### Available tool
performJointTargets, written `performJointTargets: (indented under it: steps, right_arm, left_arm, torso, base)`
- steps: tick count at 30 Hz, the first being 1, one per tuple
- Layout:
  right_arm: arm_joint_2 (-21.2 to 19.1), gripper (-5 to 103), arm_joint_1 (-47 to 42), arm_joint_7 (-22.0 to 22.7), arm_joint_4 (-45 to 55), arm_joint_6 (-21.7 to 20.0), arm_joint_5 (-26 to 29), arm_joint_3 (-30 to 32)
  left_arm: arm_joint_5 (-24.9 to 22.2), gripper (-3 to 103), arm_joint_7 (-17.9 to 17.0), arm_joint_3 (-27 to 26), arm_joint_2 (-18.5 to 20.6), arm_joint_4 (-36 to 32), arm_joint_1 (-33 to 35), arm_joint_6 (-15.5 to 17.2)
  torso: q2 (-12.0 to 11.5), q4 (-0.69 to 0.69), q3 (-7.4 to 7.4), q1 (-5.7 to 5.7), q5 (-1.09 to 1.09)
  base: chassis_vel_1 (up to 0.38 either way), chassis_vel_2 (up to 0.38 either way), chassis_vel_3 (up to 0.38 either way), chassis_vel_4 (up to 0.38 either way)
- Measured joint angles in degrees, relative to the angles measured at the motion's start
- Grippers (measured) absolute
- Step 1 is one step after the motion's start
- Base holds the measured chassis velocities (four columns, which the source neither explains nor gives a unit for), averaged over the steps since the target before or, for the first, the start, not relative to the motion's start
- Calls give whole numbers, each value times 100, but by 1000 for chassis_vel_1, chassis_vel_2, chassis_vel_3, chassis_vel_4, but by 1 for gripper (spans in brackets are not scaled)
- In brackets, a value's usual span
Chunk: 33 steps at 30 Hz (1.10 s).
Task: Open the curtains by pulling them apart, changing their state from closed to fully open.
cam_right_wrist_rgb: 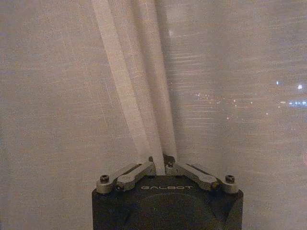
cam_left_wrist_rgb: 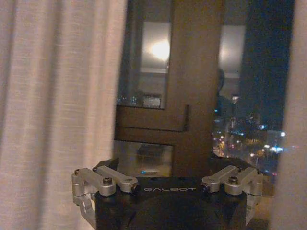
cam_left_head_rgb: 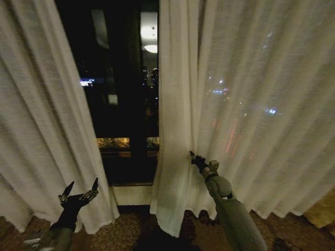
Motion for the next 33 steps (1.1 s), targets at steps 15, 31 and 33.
performJointTargets:
  steps: [15,31,33]
  right_arm:
    - [-64,0,27,0,35,1,5,-11]
    - [-107,0,18,-8,59,2,18,24]
    - [-101,0,29,-9,54,2,19,16]
  left_arm:
    - [9,100,6,-13,-43,4,58,-30]
    - [63,100,14,-4,-86,-62,133,-49]
    - [65,100,14,-5,-88,-62,143,-58]
  torso:
    - [0,0,0,0,-2]
    - [0,0,0,-1,0]
    - [1,0,0,-1,-2]
  base:
    - [-353,-358,349,350]
    - [-353,-357,358,359]
    - [-364,-369,354,360]
